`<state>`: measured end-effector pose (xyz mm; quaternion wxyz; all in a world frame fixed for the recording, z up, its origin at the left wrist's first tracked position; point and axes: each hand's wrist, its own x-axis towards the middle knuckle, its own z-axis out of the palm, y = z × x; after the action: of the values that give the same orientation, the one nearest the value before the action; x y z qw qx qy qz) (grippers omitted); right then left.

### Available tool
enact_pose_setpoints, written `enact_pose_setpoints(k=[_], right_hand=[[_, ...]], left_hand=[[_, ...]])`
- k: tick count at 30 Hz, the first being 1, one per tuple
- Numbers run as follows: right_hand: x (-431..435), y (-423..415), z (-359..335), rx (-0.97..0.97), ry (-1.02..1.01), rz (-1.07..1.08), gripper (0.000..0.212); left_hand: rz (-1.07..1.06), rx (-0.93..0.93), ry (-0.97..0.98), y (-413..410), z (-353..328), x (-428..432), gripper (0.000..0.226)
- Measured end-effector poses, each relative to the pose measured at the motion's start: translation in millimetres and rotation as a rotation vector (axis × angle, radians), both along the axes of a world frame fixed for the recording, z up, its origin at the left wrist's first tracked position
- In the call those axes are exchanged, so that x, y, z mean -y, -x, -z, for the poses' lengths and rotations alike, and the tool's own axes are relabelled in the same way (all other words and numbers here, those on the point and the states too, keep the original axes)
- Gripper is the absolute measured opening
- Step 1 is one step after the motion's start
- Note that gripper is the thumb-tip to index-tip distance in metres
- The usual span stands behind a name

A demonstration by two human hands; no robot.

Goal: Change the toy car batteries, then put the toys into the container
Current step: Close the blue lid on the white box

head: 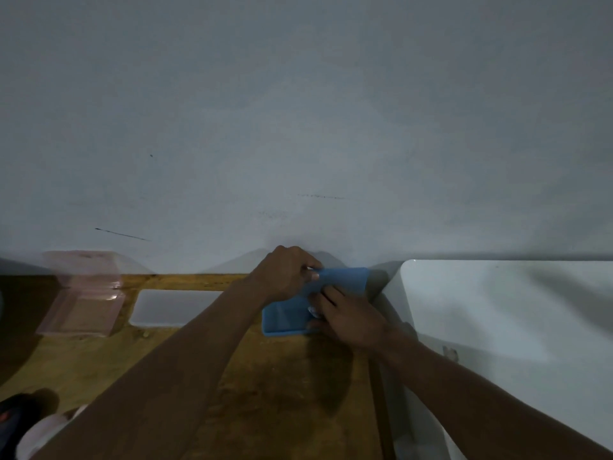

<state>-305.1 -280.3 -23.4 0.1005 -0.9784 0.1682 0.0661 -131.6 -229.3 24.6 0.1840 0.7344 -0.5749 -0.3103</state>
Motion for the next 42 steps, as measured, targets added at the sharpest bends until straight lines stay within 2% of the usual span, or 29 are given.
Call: enact_pose_setpoints(k=[4,6,9,11,15,20,23,29,33,36,42], right_hand=[[-5,14,-5,0.227,0.095,-0.006,0.028],[-7,22,-12,0.348,0.179,0.106,0.014],[-5,24,-29,0.406,0.053,0.511,0.041],[-1,23,-33,0.347,0.062,0.596,0.048],[5,28,-33,0.264,-0.022,0.592,0.034],[7,35,-31,0.245,-0.131,0.589,0.021],[0,40,-35,0.257,-0.160,0.555,0.020],[-16,52,-26,0.291,-0.295,0.614,0.025],[-19,55,-16,0.340,-0.486,0.757,0.026],[-24,57,-13,0.365,-0.593,0.782,0.021],[-21,57,-6,0.325,-0.443,0.703,0.018]], left_hand=[[-0.008,0.002,-0.021,0,-2,-3,0.032],[-0.010,0.008,-0.028,0,-3,-5,0.033],[-0.014,0.009,-0.027,4,-4,-8,0.033],[-0.022,0.001,-0.021,7,-7,-11,0.032],[-0.010,0.027,-0.013,11,-12,-23,0.034],[-0.185,0.108,0.033,1,-11,-59,0.026],[-0.268,0.144,0.066,4,-9,-78,0.027],[-0.451,0.094,0.076,18,2,-97,0.029],[-0.492,0.098,0.063,27,10,-108,0.033],[-0.494,0.104,0.025,30,13,-111,0.035],[-0.475,0.147,-0.002,32,16,-111,0.034]])
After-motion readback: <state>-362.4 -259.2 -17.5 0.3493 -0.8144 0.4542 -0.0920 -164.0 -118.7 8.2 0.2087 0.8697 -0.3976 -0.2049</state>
